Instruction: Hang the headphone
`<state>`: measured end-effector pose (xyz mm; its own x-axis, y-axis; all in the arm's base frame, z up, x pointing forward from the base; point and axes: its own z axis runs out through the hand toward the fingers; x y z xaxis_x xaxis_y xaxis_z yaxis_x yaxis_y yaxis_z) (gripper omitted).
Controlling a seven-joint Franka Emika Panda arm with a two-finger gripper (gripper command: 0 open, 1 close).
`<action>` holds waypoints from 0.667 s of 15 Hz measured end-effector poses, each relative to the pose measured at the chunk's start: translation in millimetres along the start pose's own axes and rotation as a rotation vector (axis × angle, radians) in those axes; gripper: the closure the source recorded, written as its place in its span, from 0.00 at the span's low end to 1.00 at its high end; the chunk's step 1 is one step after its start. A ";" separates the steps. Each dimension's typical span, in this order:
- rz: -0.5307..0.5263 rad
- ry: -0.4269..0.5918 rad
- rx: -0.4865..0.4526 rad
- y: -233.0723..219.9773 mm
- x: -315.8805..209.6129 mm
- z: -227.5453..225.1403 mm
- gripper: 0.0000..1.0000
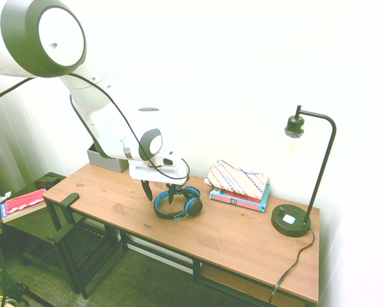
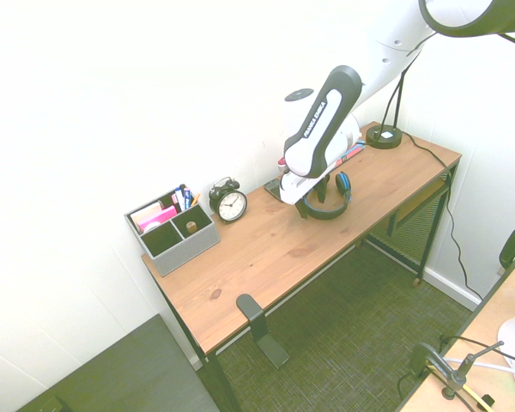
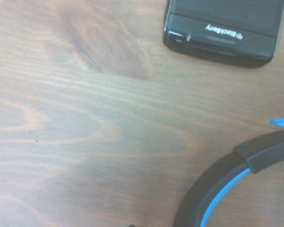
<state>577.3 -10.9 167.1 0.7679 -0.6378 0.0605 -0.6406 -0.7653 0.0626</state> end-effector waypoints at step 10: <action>-0.004 -0.013 -0.011 -3.1 -8.8 7.6 1.00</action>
<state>572.6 -3.6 158.8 0.7701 -0.6362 0.0470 -0.6378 -0.7666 0.0737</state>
